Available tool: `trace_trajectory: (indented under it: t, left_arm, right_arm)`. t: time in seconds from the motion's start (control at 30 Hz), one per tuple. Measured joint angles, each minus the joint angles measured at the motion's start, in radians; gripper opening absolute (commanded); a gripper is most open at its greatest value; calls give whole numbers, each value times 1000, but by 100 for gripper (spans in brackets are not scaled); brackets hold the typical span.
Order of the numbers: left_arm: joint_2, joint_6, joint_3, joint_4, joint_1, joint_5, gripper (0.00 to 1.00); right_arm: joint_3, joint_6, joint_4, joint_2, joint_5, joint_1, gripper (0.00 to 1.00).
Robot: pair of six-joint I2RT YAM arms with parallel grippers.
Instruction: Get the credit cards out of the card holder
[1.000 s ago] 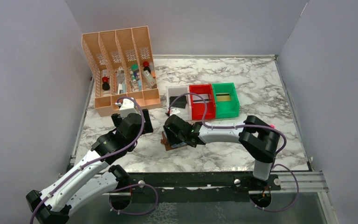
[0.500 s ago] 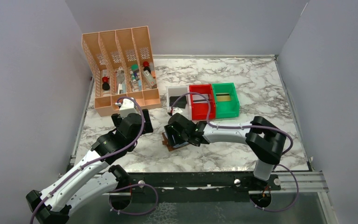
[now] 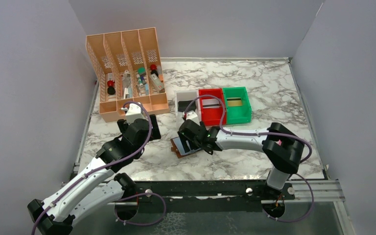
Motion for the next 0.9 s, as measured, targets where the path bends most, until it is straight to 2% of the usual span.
trace_trajectory:
  t: [0.13,0.5,0.77,0.9]
  left_arm:
    - [3,0,0,0,0,2,99]
    - [8,0,0,0,0,4,99]
    - [23,0,0,0,0,4,99]
    - [23,0,0,0,0,5,99]
  right_arm:
    - [3,-8,-10,66,22,-5,80]
    - [29,-17,-13,91,81,-11,84]
    - [8,-49,8,77,50,-31,86]
    - [6,-55,16,77,16,-48,83]
